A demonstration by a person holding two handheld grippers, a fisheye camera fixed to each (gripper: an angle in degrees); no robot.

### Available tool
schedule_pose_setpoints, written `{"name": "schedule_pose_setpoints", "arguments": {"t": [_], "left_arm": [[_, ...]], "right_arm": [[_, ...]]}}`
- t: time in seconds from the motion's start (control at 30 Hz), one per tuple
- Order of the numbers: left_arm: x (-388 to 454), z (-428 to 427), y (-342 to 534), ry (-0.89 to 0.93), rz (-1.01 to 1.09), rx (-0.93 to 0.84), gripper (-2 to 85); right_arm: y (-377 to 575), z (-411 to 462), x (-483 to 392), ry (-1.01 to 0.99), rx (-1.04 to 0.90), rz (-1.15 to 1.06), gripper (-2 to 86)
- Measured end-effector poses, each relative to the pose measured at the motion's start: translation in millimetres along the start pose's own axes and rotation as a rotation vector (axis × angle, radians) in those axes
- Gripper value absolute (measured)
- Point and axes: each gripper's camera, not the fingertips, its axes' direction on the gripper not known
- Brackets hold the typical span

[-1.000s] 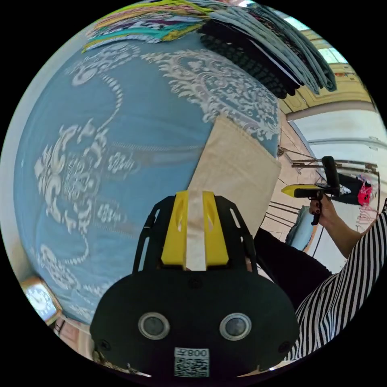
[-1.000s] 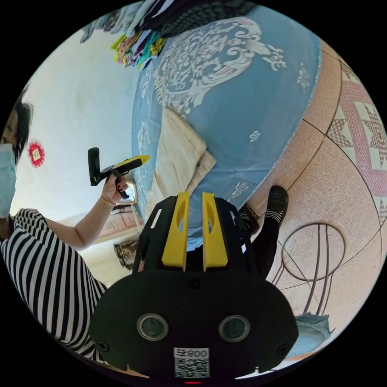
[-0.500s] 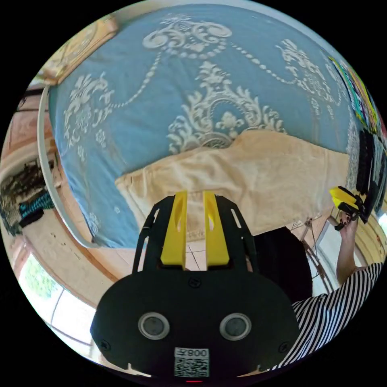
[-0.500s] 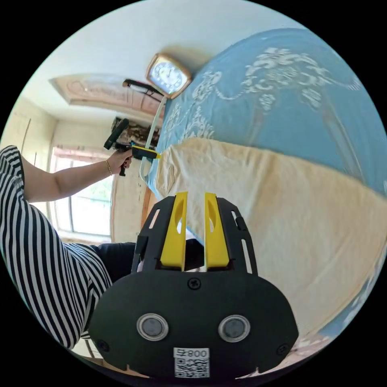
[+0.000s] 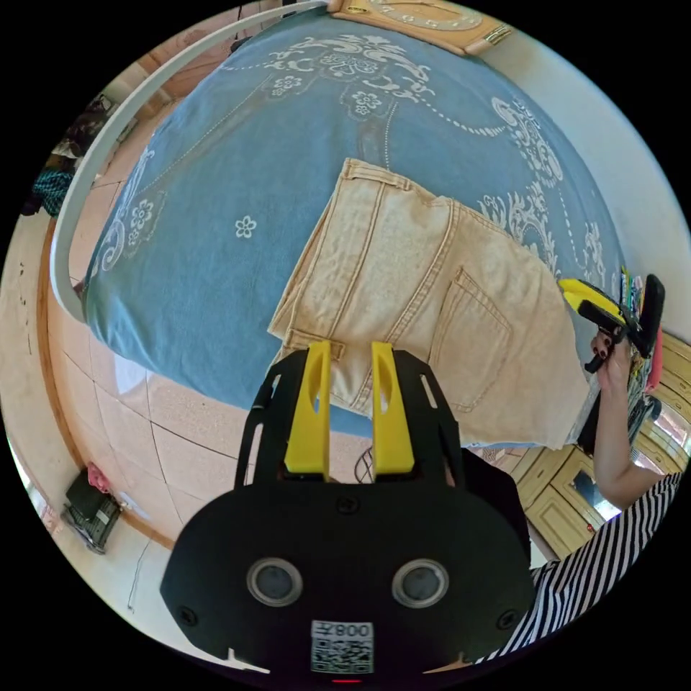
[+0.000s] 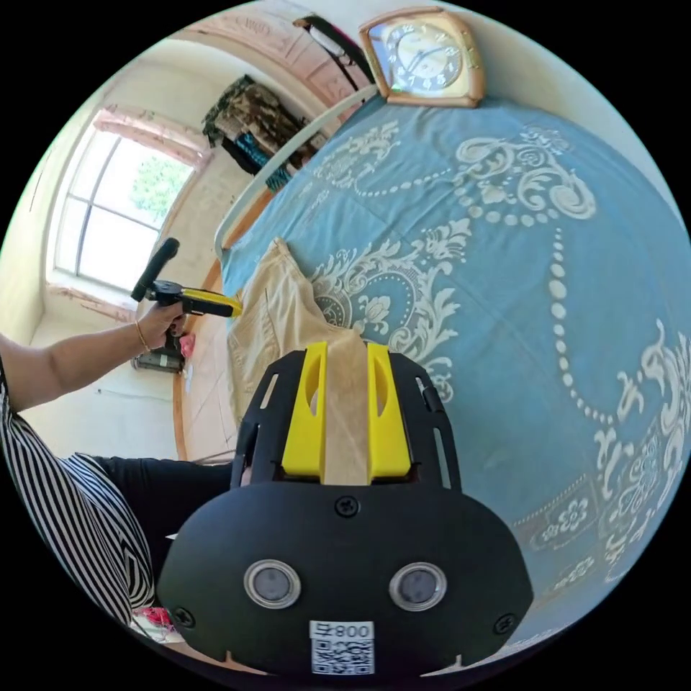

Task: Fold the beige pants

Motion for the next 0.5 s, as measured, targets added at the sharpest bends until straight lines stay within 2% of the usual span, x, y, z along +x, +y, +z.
{"name": "schedule_pose_setpoints", "arguments": {"t": [0.07, 0.17, 0.3, 0.37, 0.5], "left_arm": [[-17.9, 9.3, 0.9, -0.079, 0.041, 0.014, 4.6], [-42.6, 12.2, 6.5, -0.091, 0.094, 0.040, 2.2], [-94.3, 0.4, 25.0, -0.202, -0.016, 0.150, 0.8], [-136.8, 4.0, 31.2, -0.089, -0.086, 0.168, 0.8], [-168.2, 29.3, 34.0, 0.070, -0.102, 0.132, 2.6]], "right_arm": [[-20.4, 14.8, -8.4, 0.020, -0.078, -0.008, 8.5], [-41.2, 14.3, -20.5, 0.023, -0.097, -0.010, 5.7], [-54.6, -6.3, -39.5, 0.036, -0.062, 0.010, 3.7], [-59.2, -10.8, -45.9, 0.012, -0.062, 0.027, 3.6], [-71.4, -24.8, -67.8, 0.058, -0.027, 0.061, 4.0]]}}
